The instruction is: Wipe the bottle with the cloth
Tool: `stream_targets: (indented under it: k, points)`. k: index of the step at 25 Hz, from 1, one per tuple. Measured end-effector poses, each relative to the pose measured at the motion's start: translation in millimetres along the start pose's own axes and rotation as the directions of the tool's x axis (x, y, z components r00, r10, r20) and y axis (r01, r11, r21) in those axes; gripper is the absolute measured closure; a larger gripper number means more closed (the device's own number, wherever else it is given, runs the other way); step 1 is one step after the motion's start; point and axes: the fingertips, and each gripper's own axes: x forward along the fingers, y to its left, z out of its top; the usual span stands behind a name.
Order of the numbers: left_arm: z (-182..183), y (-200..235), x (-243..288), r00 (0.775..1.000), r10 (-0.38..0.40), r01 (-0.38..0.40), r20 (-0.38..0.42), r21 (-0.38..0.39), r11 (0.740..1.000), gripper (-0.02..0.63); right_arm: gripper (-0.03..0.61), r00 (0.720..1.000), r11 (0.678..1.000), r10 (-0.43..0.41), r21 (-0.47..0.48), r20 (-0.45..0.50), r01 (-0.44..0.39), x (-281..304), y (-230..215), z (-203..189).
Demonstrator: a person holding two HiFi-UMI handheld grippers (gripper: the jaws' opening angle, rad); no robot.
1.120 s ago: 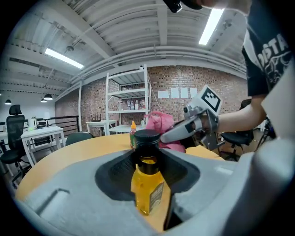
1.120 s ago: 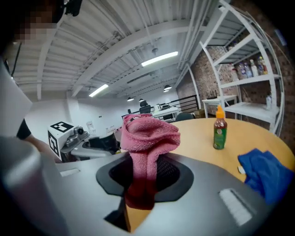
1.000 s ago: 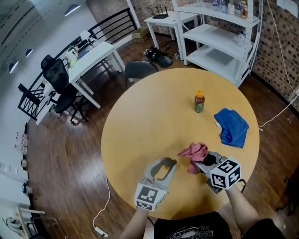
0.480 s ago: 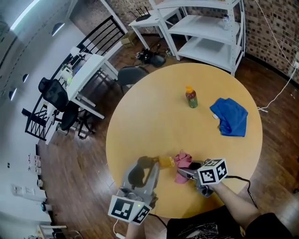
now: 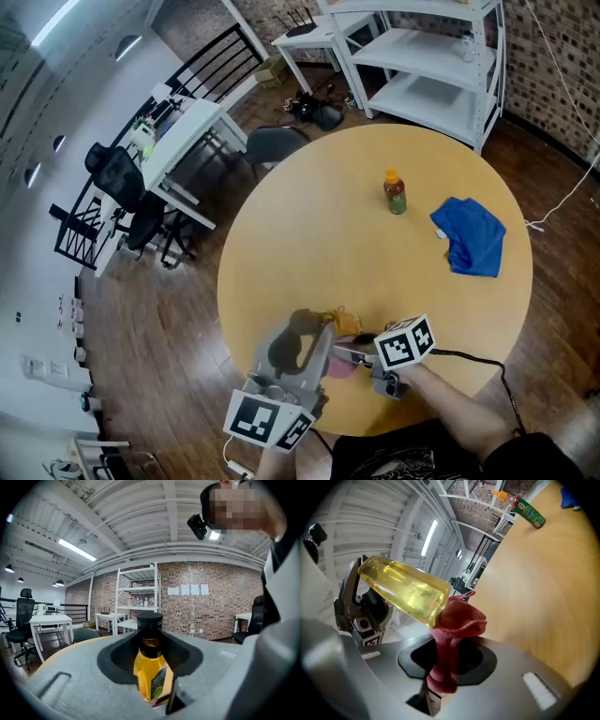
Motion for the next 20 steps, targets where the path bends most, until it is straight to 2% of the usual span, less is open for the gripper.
stream_targets:
  k: [4,11,14,18,20]
  points:
    - [-4.4,1.2,0.3,1.000,0.006,-0.006,-0.011,-0.004,1.000,0.463,0.480,1.000,1.000,-0.013,-0.003,-0.016,0.013,-5.4,-7.1,-5.8]
    - [-12.0,3.9,4.1,0.999,0.022,-0.021,-0.035,0.023,1.000,0.463,0.480,0.998,0.998,-0.066,0.013,0.026,0.065,-33.5,-29.6,3.4]
    - [-20.2,7.5,5.5,0.999,0.020,-0.019,-0.047,0.011,1.000,0.463,0.480,0.995,0.996,-0.091,0.021,0.040,0.090,-43.4,-37.3,6.3]
    - [-33.7,5.6,13.2,0.998,0.012,-0.012,-0.056,0.003,1.000,0.463,0.480,0.986,0.986,-0.163,-0.021,0.031,0.164,-55.3,-53.5,6.9]
    - [-39.7,3.7,15.3,0.998,0.020,-0.020,-0.052,0.003,1.000,0.463,0.480,0.966,0.963,-0.255,-0.076,0.051,0.258,-69.5,-62.8,9.9]
